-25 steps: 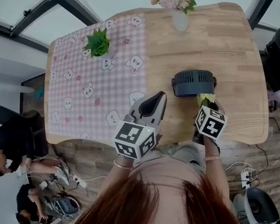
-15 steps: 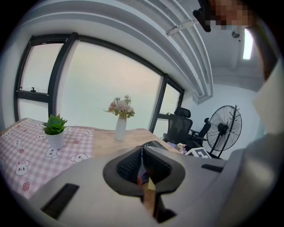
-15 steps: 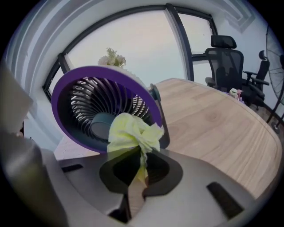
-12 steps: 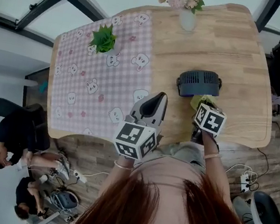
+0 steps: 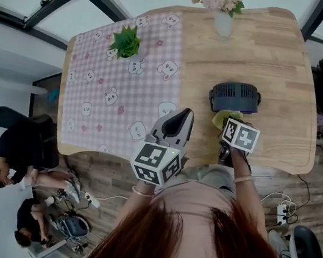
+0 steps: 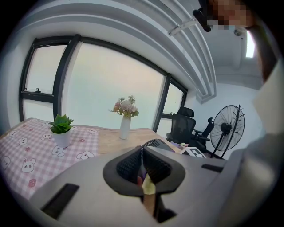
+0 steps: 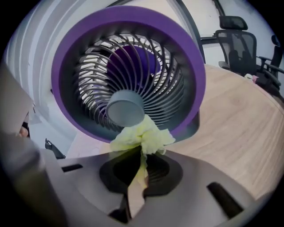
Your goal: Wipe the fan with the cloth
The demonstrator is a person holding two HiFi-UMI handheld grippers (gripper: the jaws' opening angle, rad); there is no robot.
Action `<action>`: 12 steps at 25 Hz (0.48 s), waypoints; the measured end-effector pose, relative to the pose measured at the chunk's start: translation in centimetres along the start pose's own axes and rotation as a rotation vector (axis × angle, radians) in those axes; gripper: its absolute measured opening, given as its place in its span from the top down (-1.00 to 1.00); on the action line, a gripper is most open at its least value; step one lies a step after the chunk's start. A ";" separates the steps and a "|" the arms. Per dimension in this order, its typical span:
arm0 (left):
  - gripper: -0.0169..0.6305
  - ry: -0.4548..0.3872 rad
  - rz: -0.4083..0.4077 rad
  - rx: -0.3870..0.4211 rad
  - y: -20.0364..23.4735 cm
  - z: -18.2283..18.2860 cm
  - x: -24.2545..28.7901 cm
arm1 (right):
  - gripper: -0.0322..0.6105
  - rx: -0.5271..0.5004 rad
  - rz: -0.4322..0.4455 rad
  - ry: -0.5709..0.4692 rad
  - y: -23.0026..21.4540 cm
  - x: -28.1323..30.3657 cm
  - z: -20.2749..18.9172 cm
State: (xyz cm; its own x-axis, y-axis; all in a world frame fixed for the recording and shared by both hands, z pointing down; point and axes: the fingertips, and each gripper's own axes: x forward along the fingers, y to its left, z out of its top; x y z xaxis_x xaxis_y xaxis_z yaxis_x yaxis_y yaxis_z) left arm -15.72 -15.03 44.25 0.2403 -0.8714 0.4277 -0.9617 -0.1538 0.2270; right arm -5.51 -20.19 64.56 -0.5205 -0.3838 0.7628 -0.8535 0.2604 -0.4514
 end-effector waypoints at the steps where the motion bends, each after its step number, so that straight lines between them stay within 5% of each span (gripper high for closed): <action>1: 0.91 0.001 0.003 -0.001 0.1 -0.1 -0.1 | 0.84 0.000 0.010 0.005 0.2 0.0 0.0; 12: 0.91 -0.016 0.004 -0.001 0.4 0.2 -1.0 | 0.84 -0.007 0.111 0.001 2.9 -0.4 0.1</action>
State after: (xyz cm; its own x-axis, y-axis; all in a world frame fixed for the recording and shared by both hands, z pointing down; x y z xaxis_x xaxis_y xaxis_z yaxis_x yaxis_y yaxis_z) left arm -16.37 -14.33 43.78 0.2342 -0.8792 0.4150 -0.9626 -0.1499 0.2257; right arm -7.81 -19.39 62.87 -0.6118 -0.3517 0.7085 -0.7904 0.3076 -0.5298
